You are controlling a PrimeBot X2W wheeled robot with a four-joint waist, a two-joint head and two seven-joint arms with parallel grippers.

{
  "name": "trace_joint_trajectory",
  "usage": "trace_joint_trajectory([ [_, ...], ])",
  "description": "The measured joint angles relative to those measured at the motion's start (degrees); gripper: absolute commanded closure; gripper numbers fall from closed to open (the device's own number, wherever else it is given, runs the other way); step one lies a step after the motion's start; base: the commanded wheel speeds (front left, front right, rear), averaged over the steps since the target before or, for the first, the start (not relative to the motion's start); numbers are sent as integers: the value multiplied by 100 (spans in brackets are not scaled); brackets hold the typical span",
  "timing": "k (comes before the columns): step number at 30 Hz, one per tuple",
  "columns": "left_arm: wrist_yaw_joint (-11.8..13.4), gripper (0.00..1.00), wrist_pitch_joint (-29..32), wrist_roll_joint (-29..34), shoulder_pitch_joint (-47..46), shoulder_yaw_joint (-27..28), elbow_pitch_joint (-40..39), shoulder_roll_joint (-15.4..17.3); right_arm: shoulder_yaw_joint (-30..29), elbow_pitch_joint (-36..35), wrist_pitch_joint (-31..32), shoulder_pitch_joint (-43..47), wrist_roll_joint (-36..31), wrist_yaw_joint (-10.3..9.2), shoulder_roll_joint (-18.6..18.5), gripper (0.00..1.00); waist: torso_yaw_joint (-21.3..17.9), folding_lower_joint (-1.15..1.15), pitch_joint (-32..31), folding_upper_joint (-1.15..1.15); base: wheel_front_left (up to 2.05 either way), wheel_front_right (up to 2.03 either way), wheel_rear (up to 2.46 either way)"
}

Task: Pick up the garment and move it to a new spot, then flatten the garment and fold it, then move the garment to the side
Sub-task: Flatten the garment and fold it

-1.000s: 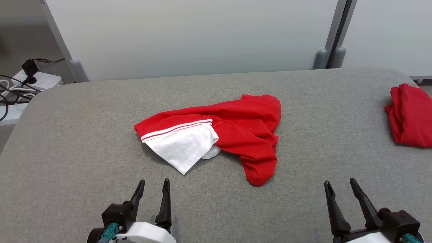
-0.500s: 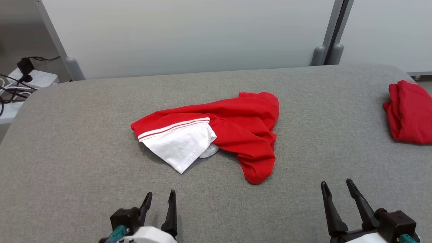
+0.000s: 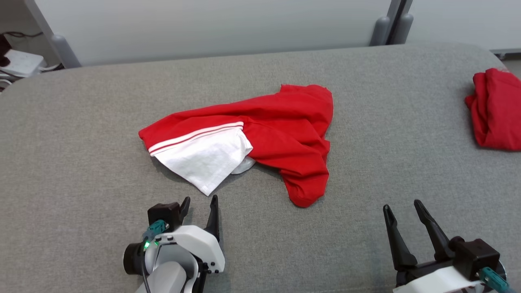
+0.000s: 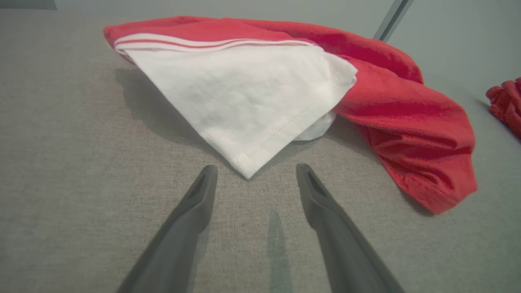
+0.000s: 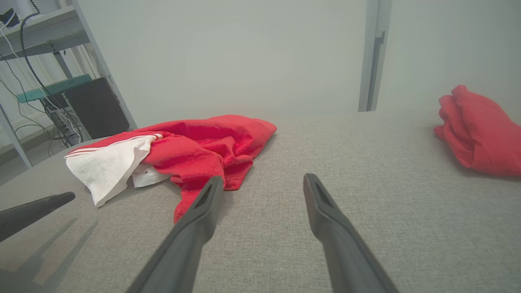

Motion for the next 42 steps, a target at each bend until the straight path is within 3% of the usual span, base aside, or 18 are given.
trace_joint_trajectory([
  [15, 341, 0, -1, -800, -1221, -945, 1433, -20, 220, 9, 0, -430, 75, 0, -127, 0, -235, 0, 539, 0, 0, 0, 0],
  [16, 341, 4, -1, -860, -1268, -991, 1494, -23, 220, 4, 0, -460, 75, 0, -135, 0, -244, 0, 561, 0, 0, 0, 0],
  [18, 341, 71, -2, -946, -1363, -1066, 1569, -23, 219, -1, 0, -478, 80, 0, -144, 0, -256, 0, 605, 0, 0, 0, 0],
  [19, 341, 100, -3, -962, -1412, -1098, 1604, -23, 219, -2, 0, -477, 85, 0, -146, 0, -259, 0, 622, 0, 0, 0, 0],
  [24, 338, 100, -3, -1050, -1534, -1123, 1725, -29, 277, 1, 0, -480, 115, 0, -170, 0, -205, 0, 681, 0, 0, 0, 0],
  [28, 389, 100, 0, -910, -1531, -814, 1492, 1, 483, 84, 0, -522, 245, 0, -211, 0, -90, 0, 695, 0, 0, 0, 0],
  [37, 879, 100, -1, 358, -709, 427, -580, 691, 1209, 847, 0, -719, 744, -1, -376, 0, 355, 0, 624, 0, 0, 0, 0],
  [42, 970, 100, -2, 961, -19, 1010, -1660, 939, 1414, 1298, 0, -1066, 1044, -1, -372, 0, 648, 0, 525, 0, 0, 0, 0],
])
